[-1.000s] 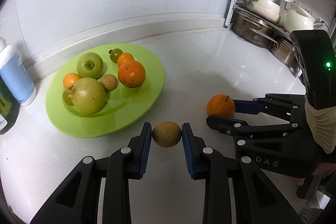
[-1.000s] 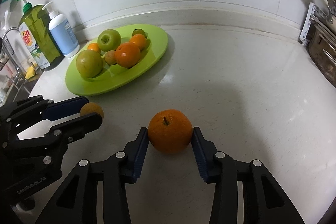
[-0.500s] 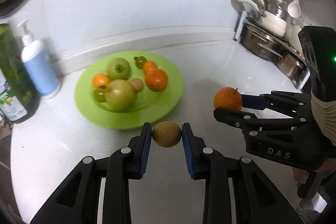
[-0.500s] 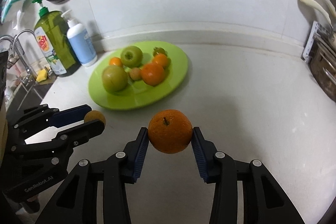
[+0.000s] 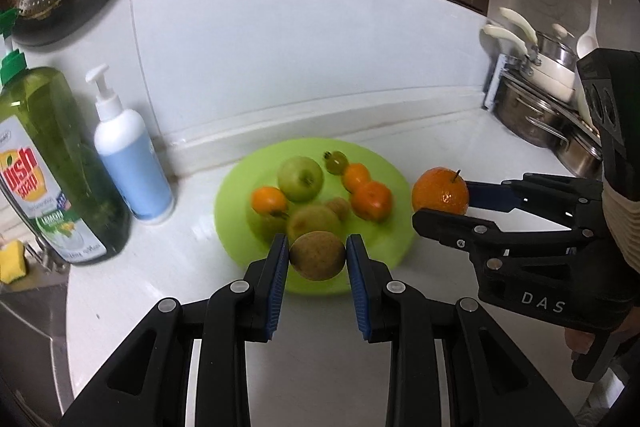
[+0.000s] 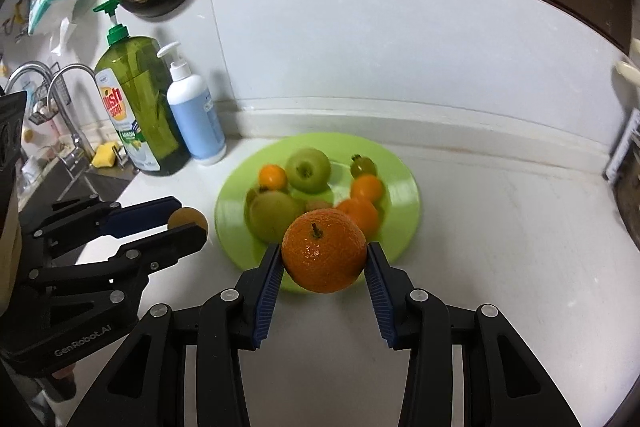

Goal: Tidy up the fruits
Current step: 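Carry the brown fruit and orange in both tools over the green plate, then lower both fruits onto the plate and open both tools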

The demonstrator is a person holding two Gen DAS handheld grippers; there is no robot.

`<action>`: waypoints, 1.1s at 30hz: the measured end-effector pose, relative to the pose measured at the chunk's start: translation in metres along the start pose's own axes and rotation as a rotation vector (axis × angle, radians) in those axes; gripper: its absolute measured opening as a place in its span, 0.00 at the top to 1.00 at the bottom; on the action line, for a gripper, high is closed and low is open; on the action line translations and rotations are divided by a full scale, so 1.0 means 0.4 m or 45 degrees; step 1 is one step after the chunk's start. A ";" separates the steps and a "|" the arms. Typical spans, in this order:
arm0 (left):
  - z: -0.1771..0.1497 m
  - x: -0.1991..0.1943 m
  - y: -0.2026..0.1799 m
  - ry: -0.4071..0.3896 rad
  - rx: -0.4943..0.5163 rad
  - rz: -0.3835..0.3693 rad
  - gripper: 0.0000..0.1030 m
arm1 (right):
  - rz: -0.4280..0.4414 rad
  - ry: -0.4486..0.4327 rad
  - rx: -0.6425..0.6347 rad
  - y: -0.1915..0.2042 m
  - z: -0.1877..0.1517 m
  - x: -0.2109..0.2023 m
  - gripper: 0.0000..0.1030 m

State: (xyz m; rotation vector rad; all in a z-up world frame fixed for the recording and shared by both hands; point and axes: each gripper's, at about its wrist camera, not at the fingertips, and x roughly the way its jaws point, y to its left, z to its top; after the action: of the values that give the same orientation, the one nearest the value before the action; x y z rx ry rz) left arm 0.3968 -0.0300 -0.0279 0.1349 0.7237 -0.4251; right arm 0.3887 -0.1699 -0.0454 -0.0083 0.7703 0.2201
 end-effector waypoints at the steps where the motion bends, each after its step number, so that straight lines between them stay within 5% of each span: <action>1: 0.005 0.003 0.006 -0.002 0.001 0.005 0.71 | 0.008 0.002 0.000 0.002 0.010 0.010 0.59; 19: 0.125 0.181 0.107 0.029 0.017 0.036 0.71 | -0.003 0.088 0.005 -0.038 0.130 0.211 0.59; 33: 0.147 0.327 0.131 0.121 0.012 -0.007 0.71 | -0.012 0.152 0.046 -0.066 0.142 0.304 0.59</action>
State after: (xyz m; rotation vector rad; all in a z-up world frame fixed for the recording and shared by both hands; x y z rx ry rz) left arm 0.5422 -0.0412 -0.0726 0.1631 0.8159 -0.4300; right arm 0.5180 -0.1671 -0.0905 0.0096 0.8928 0.1977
